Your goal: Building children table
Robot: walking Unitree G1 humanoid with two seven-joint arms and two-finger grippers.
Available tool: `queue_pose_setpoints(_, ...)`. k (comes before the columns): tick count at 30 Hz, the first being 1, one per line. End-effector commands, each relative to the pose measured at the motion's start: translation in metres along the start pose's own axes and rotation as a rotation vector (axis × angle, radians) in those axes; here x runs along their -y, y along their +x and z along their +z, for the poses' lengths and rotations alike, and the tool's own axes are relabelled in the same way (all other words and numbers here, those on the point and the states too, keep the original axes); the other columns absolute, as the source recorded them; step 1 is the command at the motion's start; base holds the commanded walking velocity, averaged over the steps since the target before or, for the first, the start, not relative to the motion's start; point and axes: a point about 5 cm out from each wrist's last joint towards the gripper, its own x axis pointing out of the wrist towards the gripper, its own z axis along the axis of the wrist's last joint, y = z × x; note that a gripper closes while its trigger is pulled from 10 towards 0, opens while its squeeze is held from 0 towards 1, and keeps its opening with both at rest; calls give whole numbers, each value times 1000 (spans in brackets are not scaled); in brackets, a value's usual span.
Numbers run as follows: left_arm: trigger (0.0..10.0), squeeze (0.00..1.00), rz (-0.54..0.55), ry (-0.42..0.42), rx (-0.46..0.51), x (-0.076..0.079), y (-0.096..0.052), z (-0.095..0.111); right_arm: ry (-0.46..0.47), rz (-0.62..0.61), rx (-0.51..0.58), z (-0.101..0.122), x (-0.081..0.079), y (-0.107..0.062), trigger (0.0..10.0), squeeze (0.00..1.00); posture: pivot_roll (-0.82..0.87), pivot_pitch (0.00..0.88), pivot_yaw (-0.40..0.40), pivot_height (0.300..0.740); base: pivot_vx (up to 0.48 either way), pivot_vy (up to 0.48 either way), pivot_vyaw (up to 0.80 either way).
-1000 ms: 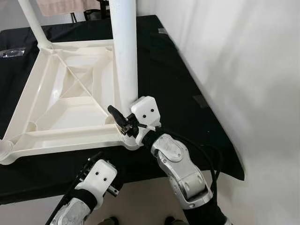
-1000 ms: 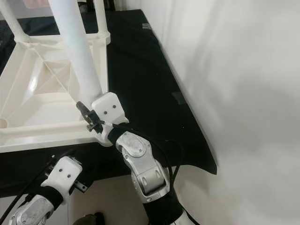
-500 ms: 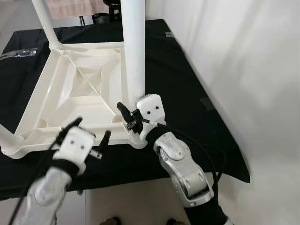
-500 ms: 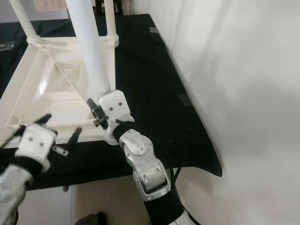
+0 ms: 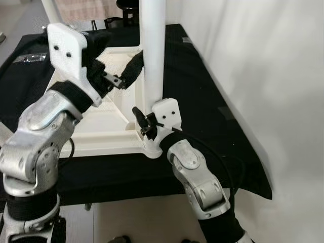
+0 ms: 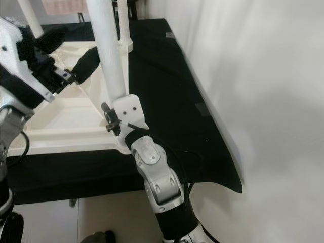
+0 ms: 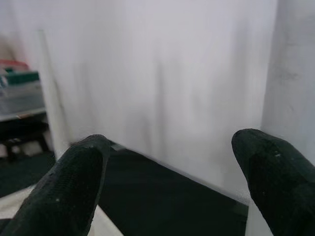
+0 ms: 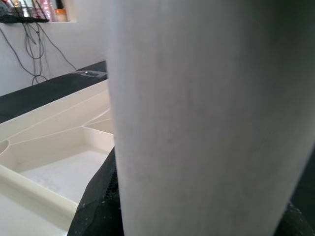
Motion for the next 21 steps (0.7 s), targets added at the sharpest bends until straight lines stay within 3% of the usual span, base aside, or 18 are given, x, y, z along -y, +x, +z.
queue_pose_setpoints(1,10000,1000,-280,-75,63,30,11,16,13,6,-259,-45,-10,5,10000,0,58,170,-30,740,0,0,0)
queue_pose_setpoints(10,10000,1000,-436,-76,62,38,10,32,16,16,-251,-44,-12,6,10000,0,57,168,-31,740,0,0,0)
queue_pose_setpoints(21,10000,1000,-584,-51,59,27,-21,64,22,27,-252,-44,-14,7,10000,0,55,174,-37,740,0,0,0)
